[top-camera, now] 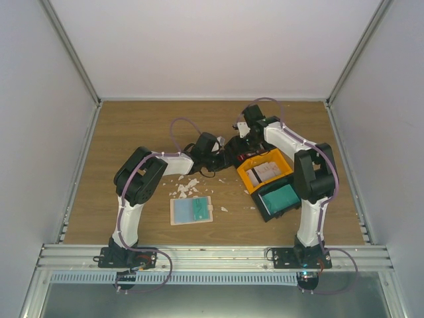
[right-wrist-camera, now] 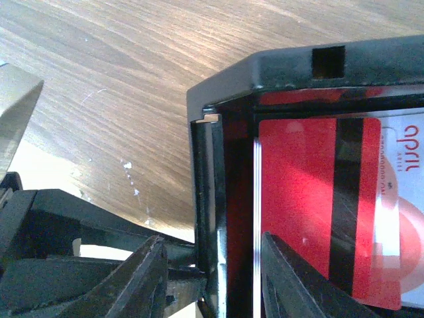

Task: Put the credit cards into the card holder
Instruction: Pick up the credit card from the storage box.

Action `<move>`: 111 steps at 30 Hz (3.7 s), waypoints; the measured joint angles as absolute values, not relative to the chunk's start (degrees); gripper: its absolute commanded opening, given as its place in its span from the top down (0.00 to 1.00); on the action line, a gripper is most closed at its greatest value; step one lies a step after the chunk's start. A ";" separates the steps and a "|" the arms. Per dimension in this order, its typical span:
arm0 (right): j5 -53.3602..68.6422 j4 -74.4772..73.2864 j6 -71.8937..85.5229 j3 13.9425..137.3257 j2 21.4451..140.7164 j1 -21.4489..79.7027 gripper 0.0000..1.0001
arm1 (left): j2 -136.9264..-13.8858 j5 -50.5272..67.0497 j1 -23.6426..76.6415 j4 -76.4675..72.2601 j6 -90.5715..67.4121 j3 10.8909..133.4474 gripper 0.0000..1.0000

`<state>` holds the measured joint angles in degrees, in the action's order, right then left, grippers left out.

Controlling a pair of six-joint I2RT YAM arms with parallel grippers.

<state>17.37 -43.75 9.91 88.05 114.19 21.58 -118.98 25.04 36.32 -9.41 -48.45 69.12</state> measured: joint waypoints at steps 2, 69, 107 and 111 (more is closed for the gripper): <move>18.24 -43.68 9.96 87.94 114.19 21.58 0.58 | -118.98 25.15 36.32 -9.41 -48.42 69.12 0.82; 12.56 -42.70 10.85 89.27 115.37 25.41 0.69 | -118.39 26.46 35.46 -9.19 -48.40 67.16 0.83; 13.32 -40.88 13.89 86.98 113.43 24.03 0.74 | -118.39 25.52 35.46 -8.10 -48.16 67.16 0.84; 11.38 -40.16 13.76 86.98 113.43 24.03 0.65 | -118.39 25.52 35.46 -8.08 -48.18 67.18 0.84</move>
